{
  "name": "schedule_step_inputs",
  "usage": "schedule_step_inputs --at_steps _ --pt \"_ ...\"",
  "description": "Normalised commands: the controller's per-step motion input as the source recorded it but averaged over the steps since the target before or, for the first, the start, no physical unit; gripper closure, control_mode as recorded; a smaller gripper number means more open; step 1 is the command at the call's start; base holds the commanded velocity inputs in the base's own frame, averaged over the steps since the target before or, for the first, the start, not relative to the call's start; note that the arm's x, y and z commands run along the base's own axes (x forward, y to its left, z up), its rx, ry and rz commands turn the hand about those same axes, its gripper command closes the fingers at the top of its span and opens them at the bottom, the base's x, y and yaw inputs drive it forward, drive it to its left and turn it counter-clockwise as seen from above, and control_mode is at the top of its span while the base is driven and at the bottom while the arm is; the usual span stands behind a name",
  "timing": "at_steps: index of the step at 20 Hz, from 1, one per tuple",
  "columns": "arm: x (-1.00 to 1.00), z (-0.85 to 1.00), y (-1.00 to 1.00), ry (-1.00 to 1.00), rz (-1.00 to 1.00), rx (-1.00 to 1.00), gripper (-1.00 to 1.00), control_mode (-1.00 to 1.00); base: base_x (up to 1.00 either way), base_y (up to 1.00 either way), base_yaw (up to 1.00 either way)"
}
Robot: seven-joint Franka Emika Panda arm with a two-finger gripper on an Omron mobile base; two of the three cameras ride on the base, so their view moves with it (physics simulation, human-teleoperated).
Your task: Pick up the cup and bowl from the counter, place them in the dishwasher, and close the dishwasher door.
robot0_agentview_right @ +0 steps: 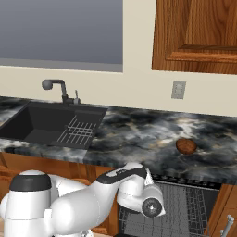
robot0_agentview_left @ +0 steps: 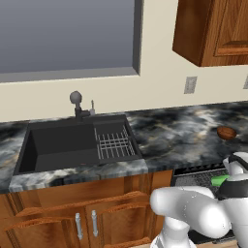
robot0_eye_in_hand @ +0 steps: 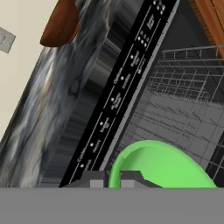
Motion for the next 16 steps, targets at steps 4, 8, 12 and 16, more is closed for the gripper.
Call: schedule_step_inputs --at_steps 4,8,12,16 --pt "0.08 -0.38 -0.03 0.0 0.03 0.0 1.0 -1.0 0.0 0.0 0.0" --pt "0.17 -0.29 -0.04 0.0 0.01 0.0 1.0 -1.0 0.0 0.0 0.0" --pt "0.21 -0.37 -0.06 0.0 0.0 0.01 1.0 -1.0 0.0 0.0 0.0" --pt "0.24 -0.51 -0.11 0.0 0.0 0.03 1.0 -1.0 0.0 0.0 0.0"
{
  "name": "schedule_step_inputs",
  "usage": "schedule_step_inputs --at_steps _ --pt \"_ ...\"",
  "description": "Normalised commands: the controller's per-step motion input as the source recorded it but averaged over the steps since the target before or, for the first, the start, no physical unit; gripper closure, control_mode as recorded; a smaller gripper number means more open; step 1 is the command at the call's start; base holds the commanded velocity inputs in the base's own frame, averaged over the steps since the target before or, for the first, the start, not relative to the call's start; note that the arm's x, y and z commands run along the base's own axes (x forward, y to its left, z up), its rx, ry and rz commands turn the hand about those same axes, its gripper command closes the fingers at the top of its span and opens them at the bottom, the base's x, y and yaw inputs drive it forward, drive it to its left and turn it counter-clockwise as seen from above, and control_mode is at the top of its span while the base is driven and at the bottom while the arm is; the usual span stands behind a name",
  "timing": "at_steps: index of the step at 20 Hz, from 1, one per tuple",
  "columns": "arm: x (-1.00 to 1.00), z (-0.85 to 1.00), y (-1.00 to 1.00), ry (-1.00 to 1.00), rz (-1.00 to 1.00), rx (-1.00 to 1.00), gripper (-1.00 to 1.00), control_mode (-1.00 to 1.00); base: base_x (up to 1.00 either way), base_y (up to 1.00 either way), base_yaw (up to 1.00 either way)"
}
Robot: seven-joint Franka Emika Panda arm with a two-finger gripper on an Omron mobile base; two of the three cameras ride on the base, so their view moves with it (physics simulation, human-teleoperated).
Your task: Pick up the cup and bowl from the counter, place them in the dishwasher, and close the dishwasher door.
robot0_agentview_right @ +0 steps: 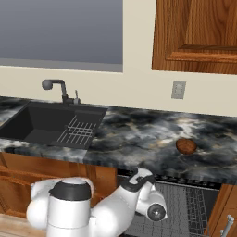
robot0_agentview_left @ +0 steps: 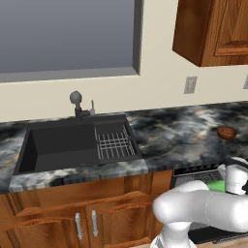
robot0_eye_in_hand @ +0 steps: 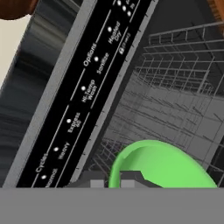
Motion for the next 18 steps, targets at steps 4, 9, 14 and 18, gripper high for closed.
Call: schedule_step_inputs --at_steps 4,9,14,18 --pt "0.21 -0.51 -0.13 0.0 0.0 0.03 1.0 -1.0 0.0 0.0 0.0" --pt "0.15 -0.39 -0.22 0.0 0.0 0.05 1.0 -1.0 0.0 0.0 0.0" --pt "0.13 -0.41 -0.24 0.0 0.0 0.07 1.0 -1.0 0.0 0.0 0.0" --pt "0.19 -0.44 -0.26 0.0 0.0 0.07 1.0 -1.0 0.0 0.0 0.0"
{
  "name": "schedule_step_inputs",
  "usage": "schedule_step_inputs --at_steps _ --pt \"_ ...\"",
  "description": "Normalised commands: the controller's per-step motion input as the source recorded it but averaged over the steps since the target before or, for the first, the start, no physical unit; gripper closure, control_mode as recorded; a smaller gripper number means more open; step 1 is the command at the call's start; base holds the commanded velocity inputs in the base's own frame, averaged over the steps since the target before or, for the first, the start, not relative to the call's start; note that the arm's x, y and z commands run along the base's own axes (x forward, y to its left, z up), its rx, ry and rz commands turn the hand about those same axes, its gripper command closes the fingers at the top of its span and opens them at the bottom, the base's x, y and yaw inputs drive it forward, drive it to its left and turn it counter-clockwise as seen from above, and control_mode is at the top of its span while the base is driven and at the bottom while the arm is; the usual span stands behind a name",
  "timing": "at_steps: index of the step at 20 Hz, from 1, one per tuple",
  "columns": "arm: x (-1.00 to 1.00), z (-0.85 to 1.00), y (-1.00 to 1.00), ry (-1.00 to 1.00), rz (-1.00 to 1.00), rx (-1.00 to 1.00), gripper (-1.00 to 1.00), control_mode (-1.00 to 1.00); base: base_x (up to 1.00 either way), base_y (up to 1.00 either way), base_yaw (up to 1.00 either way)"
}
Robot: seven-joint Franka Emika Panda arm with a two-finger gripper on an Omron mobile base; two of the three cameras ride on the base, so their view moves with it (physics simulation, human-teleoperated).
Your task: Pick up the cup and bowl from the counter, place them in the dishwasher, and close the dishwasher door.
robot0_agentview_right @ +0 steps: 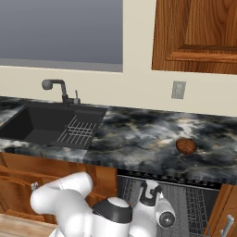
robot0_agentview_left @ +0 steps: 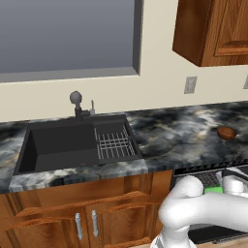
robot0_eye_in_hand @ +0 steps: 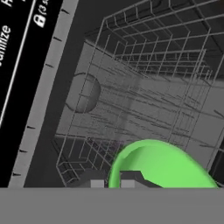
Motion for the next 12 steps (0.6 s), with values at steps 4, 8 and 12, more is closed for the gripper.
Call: schedule_step_inputs --at_steps 4,8,12 --pt "0.26 -0.48 -0.27 0.0 0.0 0.05 1.0 -1.0 0.0 0.0 0.0" --pt "0.33 -0.46 -0.28 0.0 0.0 0.03 1.0 -1.0 0.0 0.0 0.0" --pt "0.36 -0.39 -0.22 0.0 0.0 0.0 1.0 -1.0 0.0 0.0 0.0"
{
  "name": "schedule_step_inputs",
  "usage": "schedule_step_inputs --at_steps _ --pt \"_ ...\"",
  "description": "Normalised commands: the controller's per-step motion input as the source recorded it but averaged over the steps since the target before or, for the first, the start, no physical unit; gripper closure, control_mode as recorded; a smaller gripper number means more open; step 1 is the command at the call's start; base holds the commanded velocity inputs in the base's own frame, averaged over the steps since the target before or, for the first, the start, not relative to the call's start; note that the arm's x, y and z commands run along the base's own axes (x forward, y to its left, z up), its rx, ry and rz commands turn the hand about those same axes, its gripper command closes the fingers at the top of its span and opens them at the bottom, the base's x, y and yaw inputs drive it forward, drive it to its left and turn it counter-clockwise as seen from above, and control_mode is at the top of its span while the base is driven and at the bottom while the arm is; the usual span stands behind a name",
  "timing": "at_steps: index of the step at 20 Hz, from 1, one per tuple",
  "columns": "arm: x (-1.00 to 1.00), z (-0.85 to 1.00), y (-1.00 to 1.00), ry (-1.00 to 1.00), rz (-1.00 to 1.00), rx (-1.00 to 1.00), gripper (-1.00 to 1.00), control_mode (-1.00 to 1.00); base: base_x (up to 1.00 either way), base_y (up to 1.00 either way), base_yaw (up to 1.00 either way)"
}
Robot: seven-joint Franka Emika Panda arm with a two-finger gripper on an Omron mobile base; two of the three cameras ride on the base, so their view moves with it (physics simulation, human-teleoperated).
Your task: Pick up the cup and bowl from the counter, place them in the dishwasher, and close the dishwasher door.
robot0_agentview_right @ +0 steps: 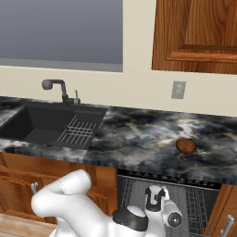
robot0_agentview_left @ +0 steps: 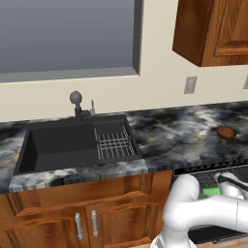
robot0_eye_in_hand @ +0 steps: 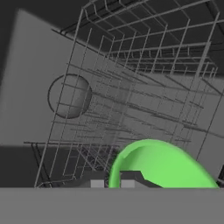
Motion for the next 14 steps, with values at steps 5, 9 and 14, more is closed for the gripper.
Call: schedule_step_inputs --at_steps 5,9,14 --pt "0.41 -0.51 -0.18 0.03 0.0 0.0 1.0 -1.0 0.0 0.0 0.0" --pt "0.34 -0.64 -0.13 0.04 0.0 0.0 1.0 -1.0 0.0 0.0 0.0" --pt "0.19 -0.42 -0.12 0.02 0.0 0.0 -1.0 -1.0 0.0 0.0 0.0"
